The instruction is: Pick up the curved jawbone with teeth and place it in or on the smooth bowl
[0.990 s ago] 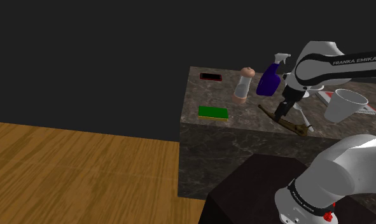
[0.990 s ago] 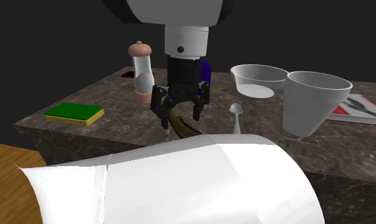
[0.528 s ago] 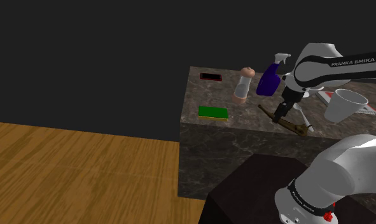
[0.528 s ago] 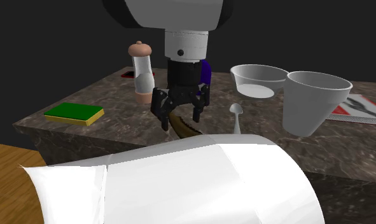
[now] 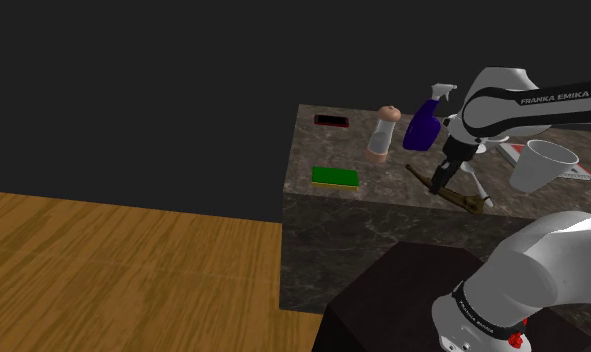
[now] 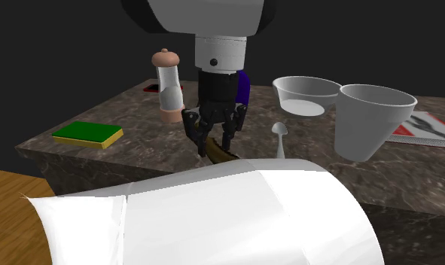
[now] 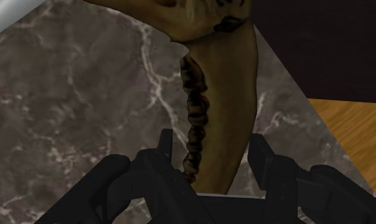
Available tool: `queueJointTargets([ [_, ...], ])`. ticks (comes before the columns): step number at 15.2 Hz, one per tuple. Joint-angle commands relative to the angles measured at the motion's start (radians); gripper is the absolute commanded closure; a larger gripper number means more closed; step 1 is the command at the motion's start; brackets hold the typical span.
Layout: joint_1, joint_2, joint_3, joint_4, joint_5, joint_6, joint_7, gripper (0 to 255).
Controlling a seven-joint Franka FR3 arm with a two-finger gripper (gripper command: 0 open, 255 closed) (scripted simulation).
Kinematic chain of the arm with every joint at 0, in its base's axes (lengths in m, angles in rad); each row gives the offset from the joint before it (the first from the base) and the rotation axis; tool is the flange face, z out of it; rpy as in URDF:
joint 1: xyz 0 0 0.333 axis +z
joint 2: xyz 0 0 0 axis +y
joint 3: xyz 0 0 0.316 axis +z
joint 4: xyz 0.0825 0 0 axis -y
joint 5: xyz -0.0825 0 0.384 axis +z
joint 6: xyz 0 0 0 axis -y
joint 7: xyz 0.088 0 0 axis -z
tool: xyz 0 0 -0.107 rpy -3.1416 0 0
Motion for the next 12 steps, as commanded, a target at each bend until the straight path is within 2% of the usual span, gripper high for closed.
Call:
queueJointTargets([
  [1,0.0,0.0,0.0,0.0,0.0,0.0,0.0,255],
  [3,0.0,0.0,0.0,-0.001,0.0,0.0,0.0,255],
  [12,0.003,-0.063,0.038,0.086,0.024,-0.148,0.008,255],
])
